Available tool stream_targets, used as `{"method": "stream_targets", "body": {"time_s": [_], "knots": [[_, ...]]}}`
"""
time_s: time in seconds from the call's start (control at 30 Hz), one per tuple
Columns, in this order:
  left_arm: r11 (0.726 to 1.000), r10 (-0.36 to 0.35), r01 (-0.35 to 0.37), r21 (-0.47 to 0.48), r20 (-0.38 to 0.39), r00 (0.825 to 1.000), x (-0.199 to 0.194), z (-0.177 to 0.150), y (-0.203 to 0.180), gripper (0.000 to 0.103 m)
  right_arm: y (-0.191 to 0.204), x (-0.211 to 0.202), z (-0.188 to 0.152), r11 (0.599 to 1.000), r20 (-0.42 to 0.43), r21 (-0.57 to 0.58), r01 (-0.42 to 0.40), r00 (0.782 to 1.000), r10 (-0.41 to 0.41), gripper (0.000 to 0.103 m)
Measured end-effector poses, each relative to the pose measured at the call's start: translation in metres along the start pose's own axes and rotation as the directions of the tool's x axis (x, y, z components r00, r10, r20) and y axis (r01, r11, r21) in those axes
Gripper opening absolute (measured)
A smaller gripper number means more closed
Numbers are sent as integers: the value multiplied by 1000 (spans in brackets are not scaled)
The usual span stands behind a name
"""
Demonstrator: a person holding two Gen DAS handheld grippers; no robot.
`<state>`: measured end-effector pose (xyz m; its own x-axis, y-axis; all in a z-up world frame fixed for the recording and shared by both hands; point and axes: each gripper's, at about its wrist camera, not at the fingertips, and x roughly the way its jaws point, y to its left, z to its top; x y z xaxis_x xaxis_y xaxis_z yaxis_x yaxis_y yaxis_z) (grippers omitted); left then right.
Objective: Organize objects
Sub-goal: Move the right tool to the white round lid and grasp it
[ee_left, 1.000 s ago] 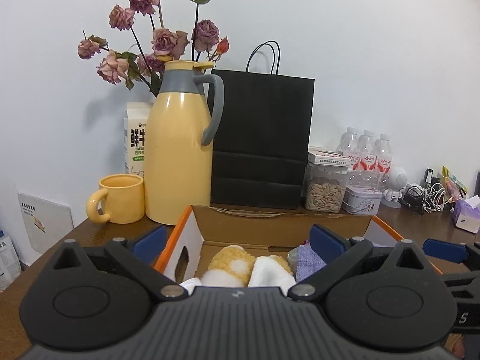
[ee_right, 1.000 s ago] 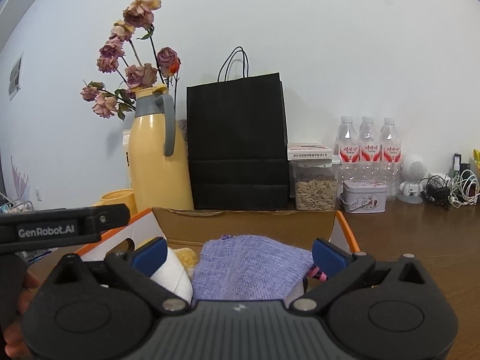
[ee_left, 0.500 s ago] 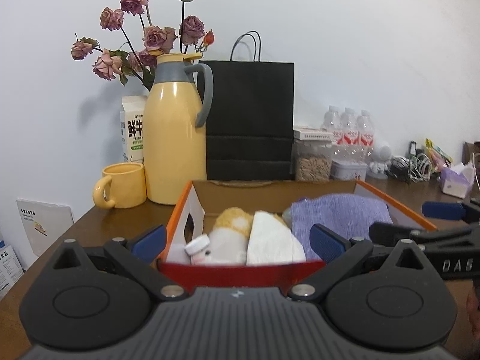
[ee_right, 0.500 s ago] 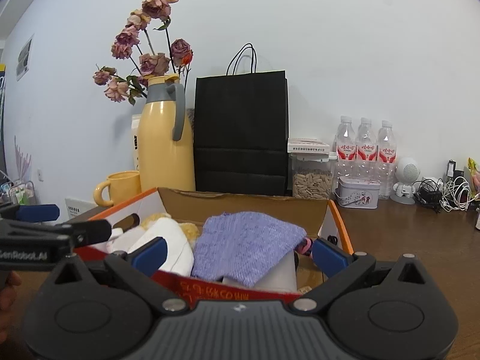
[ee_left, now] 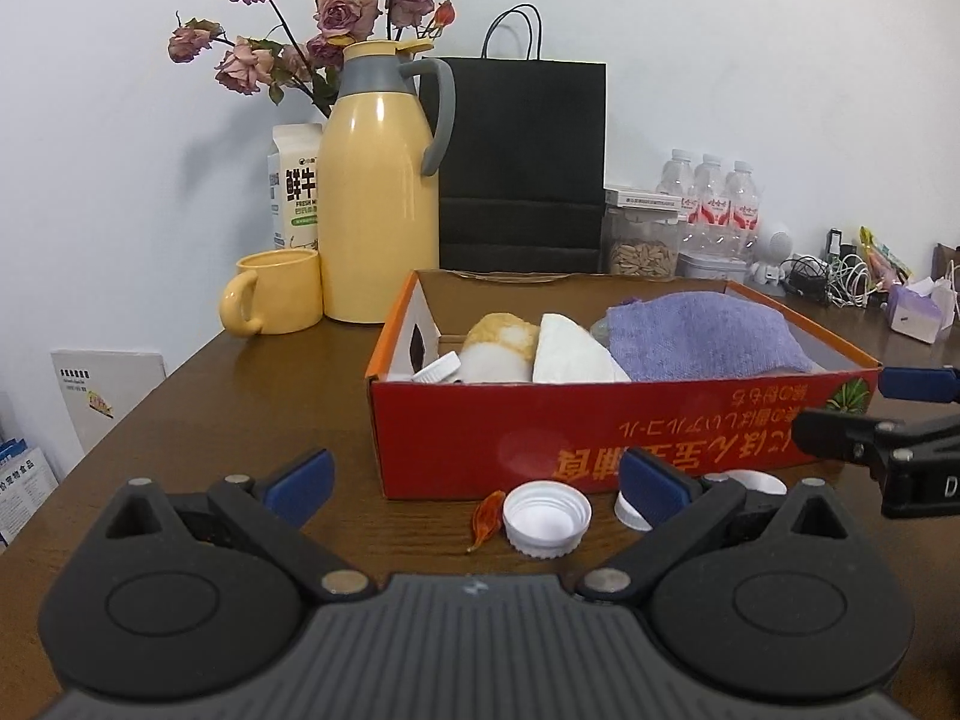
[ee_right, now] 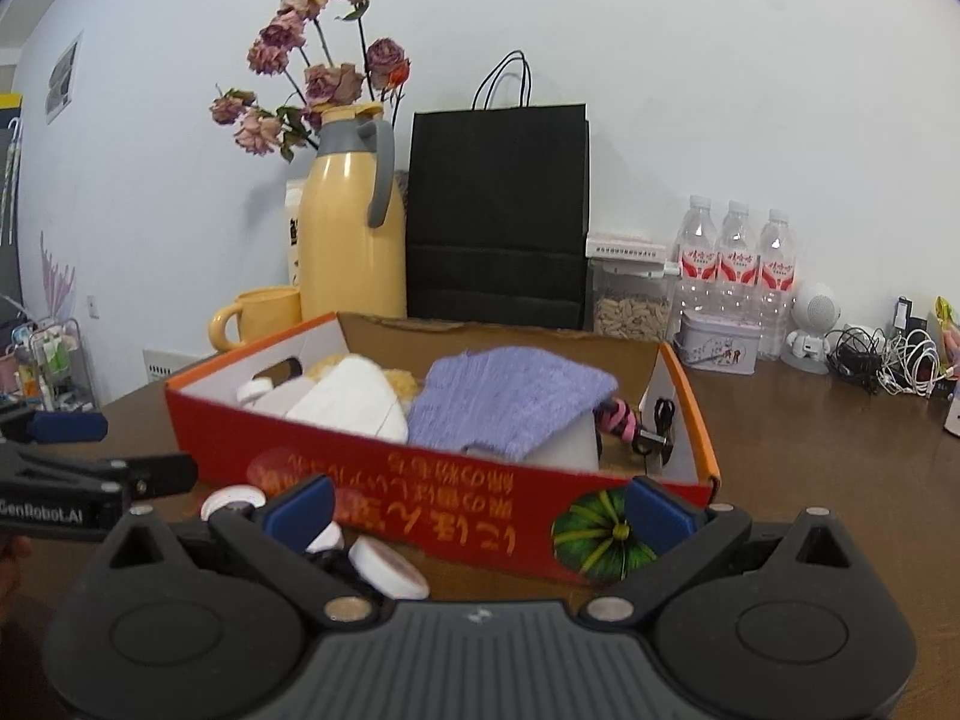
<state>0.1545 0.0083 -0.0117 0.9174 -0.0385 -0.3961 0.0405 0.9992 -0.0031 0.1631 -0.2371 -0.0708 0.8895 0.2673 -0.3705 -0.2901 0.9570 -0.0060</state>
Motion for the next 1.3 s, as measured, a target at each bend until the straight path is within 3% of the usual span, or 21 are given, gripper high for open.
{"method": "stream_targets", "body": {"time_s": [0.37, 0.6, 0.73, 0.87, 0.93, 1.03, 1.3], "knots": [[1000, 1, -1, -2, -17, 1000, -5, -8, 3, 103, 6, -7, -14, 1000, -56, -3, -7, 998, 7, 103], [1000, -5, 4, -15, -40, 999, -3, -9, 6, 103, 10, 1, -18, 998, -112, 5, -55, 992, 55, 99], [1000, -11, 10, -18, -54, 998, -2, -9, 6, 103, 7, 11, -16, 996, -143, 46, -80, 986, 86, 78], [1000, -15, 14, -20, -55, 998, -2, -9, 7, 103, 8, 26, -12, 991, -171, 75, -112, 978, 124, 66], [1000, -18, 17, -20, -56, 998, -1, -9, 6, 103, 9, 34, -10, 988, -182, 91, -123, 973, 138, 44], [1000, -29, 29, -13, -58, 998, 0, -9, 5, 103, 7, 39, -10, 984, -185, 121, -132, 971, 153, 27], [996, -89, 90, 29, -44, 995, 5, -7, -16, 103, 1, 29, -11, 975, -131, 159, -157, 975, 179, 12]]}}
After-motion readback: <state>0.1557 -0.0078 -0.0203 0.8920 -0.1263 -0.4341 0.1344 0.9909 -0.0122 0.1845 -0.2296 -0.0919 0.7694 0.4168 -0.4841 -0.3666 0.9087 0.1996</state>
